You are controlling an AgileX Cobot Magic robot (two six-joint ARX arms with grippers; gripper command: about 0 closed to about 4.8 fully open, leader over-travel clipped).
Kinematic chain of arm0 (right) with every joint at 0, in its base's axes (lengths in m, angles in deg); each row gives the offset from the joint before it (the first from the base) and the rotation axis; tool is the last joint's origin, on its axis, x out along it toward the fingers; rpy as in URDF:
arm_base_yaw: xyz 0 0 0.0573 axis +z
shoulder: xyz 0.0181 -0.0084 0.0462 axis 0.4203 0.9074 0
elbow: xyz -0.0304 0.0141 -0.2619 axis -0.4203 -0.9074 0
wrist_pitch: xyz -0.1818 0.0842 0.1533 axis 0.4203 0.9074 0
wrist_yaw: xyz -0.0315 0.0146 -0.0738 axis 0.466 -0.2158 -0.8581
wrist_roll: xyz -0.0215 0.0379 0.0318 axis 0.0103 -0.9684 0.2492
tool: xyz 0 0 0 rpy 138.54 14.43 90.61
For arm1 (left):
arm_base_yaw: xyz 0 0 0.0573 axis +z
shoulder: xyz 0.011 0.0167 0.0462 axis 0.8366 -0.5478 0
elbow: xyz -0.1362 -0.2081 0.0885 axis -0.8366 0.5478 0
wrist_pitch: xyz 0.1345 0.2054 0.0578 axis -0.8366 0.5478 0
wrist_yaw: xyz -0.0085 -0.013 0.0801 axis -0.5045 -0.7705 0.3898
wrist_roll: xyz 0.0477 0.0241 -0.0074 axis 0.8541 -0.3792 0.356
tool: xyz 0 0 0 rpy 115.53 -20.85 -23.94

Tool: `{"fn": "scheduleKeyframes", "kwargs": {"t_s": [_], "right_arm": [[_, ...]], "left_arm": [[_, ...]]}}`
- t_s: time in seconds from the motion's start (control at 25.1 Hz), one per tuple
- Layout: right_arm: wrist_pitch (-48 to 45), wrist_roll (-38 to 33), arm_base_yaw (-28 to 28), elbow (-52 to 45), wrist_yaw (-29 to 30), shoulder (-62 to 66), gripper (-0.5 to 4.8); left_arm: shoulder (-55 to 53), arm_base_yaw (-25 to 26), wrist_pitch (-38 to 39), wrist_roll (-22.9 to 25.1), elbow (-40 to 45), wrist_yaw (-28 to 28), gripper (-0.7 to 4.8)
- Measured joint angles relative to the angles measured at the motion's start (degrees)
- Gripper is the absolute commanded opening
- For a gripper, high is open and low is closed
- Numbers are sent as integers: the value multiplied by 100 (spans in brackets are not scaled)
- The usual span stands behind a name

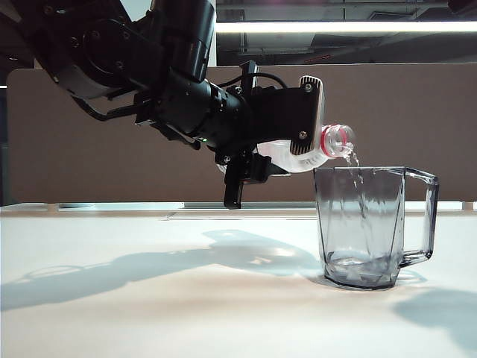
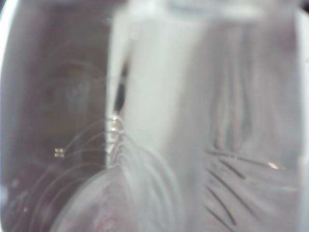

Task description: Pick up the mineral water bottle with the left hand on the table and pour water into the mug until it's half full.

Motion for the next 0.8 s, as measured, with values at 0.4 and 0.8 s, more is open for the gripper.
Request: {"fn": "scheduleKeyframes", "kwargs": {"t_s": [0.4,0.8], "right_arm": [[0,0,0,0,0,0,-8],[0,0,0,0,24,0,-8]], "left_arm": [[2,20,-37,42,2,0,214],[2,70,-42,140,11,2,214]]}}
